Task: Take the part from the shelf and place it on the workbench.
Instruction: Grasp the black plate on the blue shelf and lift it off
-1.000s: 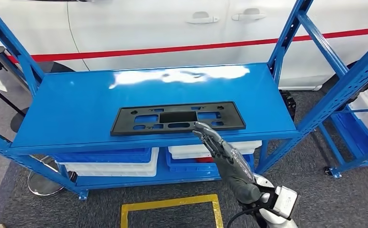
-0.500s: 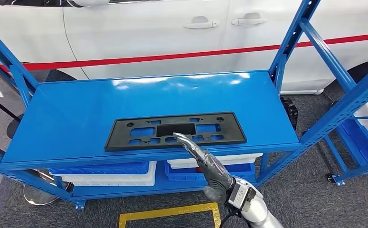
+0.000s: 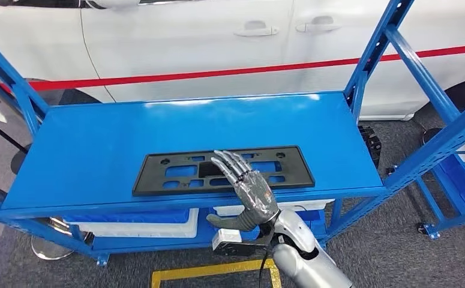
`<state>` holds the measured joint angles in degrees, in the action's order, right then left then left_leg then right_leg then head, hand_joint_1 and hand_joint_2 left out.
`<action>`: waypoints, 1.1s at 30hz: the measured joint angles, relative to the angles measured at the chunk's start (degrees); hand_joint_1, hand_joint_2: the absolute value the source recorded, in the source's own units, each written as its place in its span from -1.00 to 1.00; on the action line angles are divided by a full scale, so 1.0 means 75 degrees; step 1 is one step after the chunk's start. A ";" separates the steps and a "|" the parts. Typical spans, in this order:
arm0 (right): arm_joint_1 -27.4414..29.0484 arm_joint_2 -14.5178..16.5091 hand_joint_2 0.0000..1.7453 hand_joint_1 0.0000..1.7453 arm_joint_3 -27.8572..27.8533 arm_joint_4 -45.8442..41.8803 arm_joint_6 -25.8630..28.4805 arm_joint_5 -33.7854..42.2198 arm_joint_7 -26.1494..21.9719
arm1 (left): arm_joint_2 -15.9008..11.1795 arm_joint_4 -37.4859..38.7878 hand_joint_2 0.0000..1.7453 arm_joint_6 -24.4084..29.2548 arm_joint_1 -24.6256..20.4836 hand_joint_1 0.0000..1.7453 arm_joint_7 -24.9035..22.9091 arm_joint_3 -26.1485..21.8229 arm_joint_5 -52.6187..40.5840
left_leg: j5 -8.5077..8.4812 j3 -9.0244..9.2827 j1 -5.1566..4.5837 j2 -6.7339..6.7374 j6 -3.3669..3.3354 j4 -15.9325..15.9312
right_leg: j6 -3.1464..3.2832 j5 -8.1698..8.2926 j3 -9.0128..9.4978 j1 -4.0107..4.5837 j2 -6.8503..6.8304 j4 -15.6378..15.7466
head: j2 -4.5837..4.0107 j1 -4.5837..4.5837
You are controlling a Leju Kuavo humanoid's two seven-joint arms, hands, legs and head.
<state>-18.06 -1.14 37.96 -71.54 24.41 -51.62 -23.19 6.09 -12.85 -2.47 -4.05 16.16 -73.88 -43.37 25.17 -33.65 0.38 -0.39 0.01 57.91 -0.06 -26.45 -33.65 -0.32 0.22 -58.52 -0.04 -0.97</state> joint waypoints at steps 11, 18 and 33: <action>-0.0362 0.0558 1.00 -1.00 0.0628 0.1582 0.0515 -0.1778 0.0760 | -0.0022 0.0000 -1.00 -0.0005 0.0007 -1.00 0.0047 0.0003 -0.0155 | 0.0372 -0.0489 0.0034 0.0009 0.0144 0.1129 | 0.0260 0.0010 0.0123 0.0044 -0.0005 0.0098 | 0.0000 -0.0005; -0.0552 0.0810 1.00 -1.00 0.0753 0.2097 0.0802 -0.2268 0.1101 | -0.0042 0.0000 -1.00 0.0022 0.0004 -1.00 0.0073 0.0003 -0.0230 | -0.0010 0.0119 0.0005 0.0014 -0.0114 -0.0128 | 0.0036 -0.0132 0.0081 0.0081 0.0014 -0.0046 | -0.0001 0.0004; -0.1120 0.1319 1.00 -1.00 0.0761 0.3177 0.1406 -0.3096 0.1863 | -0.0074 0.0000 -1.00 0.0041 -0.0015 -1.00 0.0107 0.0004 -0.0367 | 0.0160 0.0149 0.0031 0.0017 0.0132 -0.0004 | 0.0150 0.0069 0.0024 -0.0014 -0.0007 0.0076 | 0.0000 0.0006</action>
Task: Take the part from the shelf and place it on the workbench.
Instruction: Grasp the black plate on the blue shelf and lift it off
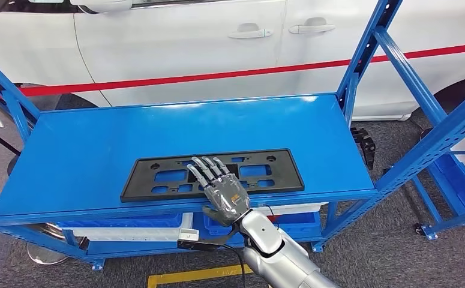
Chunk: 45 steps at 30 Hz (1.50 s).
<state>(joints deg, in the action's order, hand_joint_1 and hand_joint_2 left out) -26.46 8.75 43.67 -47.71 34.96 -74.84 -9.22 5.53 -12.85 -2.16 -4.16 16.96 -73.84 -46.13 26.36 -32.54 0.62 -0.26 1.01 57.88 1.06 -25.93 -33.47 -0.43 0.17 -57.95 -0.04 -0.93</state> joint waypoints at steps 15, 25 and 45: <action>-0.0541 0.0400 1.00 -1.00 0.0000 0.1262 0.0466 -0.1617 0.1492 | -0.0044 0.0000 -1.00 0.0037 -0.0016 -1.00 -0.0002 0.0036 -0.0192 | -0.0127 -0.0019 -0.0003 -0.0011 -0.0161 -0.0071 | -0.0102 -0.0084 0.0039 0.0068 0.0022 -0.0040 | 0.0000 0.0004; -0.0860 0.0465 1.00 1.00 0.0000 0.1966 0.0414 -0.1974 0.1976 | -0.0060 0.0000 -1.00 0.0073 -0.0029 -1.00 0.0003 0.0095 -0.0267 | -0.0117 0.0031 0.0007 -0.0019 -0.0249 -0.0092 | -0.0157 -0.0128 -0.0279 0.0029 0.0010 -0.0621 | 0.0000 0.0013; -0.0950 0.0550 1.00 0.94 -0.0181 0.2344 0.0499 -0.1980 0.1699 | -0.0103 0.0000 -1.00 -0.0170 -0.0013 -1.00 0.0831 0.0159 -0.0281 | -0.0102 0.0031 0.0006 -0.0003 -0.0113 -0.0083 | -0.0064 0.0000 0.0052 0.0068 0.0027 0.0032 | 0.0000 0.0003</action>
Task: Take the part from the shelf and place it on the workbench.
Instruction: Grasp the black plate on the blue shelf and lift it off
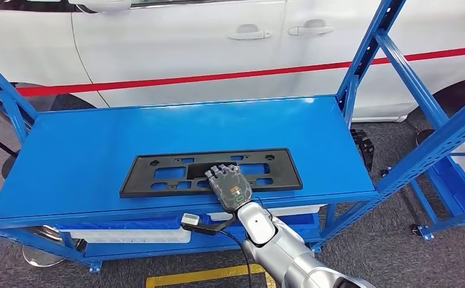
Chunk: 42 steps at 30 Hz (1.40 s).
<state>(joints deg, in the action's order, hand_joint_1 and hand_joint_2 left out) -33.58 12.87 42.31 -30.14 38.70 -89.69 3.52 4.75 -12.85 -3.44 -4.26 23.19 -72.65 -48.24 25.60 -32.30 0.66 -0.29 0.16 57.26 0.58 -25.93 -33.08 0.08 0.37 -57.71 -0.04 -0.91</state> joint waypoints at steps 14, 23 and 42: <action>0.0107 -0.0076 1.00 0.92 -0.0537 -0.0771 -0.0144 0.2138 -0.1826 | -0.0015 0.0003 -1.00 -0.0291 0.0004 -1.00 0.0220 0.0042 -0.0045 | 0.0012 -0.0011 0.0007 -0.0009 0.0007 0.0016 | 0.0013 0.0002 -0.0052 0.0024 0.0012 -0.0034 | 0.0000 0.0000; 0.1116 -0.0893 1.00 0.92 -0.1506 -0.4818 -0.2747 0.9236 -0.5567 | -0.0086 0.0003 -1.00 -0.0822 0.0028 -1.00 0.0235 -0.0014 0.0229 | 0.1009 -0.0873 0.0075 0.0016 0.0253 0.2108 | 0.0204 0.0065 0.0003 -0.0033 -0.0038 0.0072 | 0.0000 -0.0007; 0.2356 -0.1567 1.00 0.92 -0.2196 -0.9530 -0.9489 1.4598 -0.5437 | -0.0094 0.0021 -1.00 -0.0685 -0.0085 -1.00 0.0021 -0.0184 0.0244 | 0.0081 0.0092 0.0022 0.0009 -0.0119 0.0031 | -0.0171 -0.0079 -0.0206 -0.0117 -0.0034 -0.0441 | 0.0000 0.0009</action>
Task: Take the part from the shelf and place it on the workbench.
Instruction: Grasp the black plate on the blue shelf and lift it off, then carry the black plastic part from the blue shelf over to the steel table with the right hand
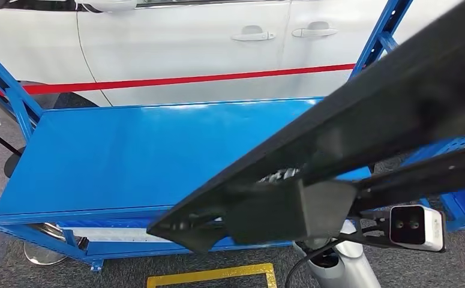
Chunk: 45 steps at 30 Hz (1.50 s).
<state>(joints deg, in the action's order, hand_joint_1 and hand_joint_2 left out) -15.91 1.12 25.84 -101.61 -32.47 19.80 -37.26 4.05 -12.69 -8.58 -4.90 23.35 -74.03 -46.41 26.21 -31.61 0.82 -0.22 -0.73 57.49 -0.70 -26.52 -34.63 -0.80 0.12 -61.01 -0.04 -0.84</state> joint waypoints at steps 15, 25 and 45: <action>0.0845 -0.0537 1.00 0.92 0.0355 -0.0111 0.0930 -0.1153 -0.0322 | -0.0075 0.0001 -1.00 0.0256 -0.0028 -1.00 -0.0330 0.0003 -0.0164 | 0.0695 0.0364 -0.0006 -0.0004 0.0196 0.0365 | 0.0280 0.0508 -0.0371 0.0066 -0.0035 0.0303 | 0.0000 -0.0012; 0.0793 -0.0642 1.00 0.92 0.0562 -0.0236 0.1306 -0.1949 -0.0322 | -0.0079 0.0002 -1.00 0.0121 -0.0046 -1.00 -0.0166 0.0003 -0.0152 | -0.0092 0.0053 -0.0028 0.0079 -0.0134 -0.0203 | -0.0107 -0.0802 -0.0967 -0.0005 -0.0015 -0.1439 | 0.0000 0.0024; 0.1396 -0.1165 1.00 0.92 0.0261 -0.1014 0.1623 -0.2346 -0.0337 | 0.0074 0.0001 -1.00 0.0415 0.0098 -1.00 -0.0349 -0.0005 -0.0216 | 0.0352 -0.0151 -0.0048 0.0042 0.0171 0.1005 | 0.0358 0.0222 0.0040 0.0155 -0.0073 0.0413 | 0.0000 -0.0001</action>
<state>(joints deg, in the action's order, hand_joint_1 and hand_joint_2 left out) -5.43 -7.62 27.80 -109.21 -20.30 2.20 -39.79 4.61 -12.68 -5.46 -4.16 20.74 -74.07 -48.03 28.84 -32.74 0.46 0.09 0.55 65.03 1.98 -24.85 -34.32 0.37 -0.43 -57.92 -0.04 -0.85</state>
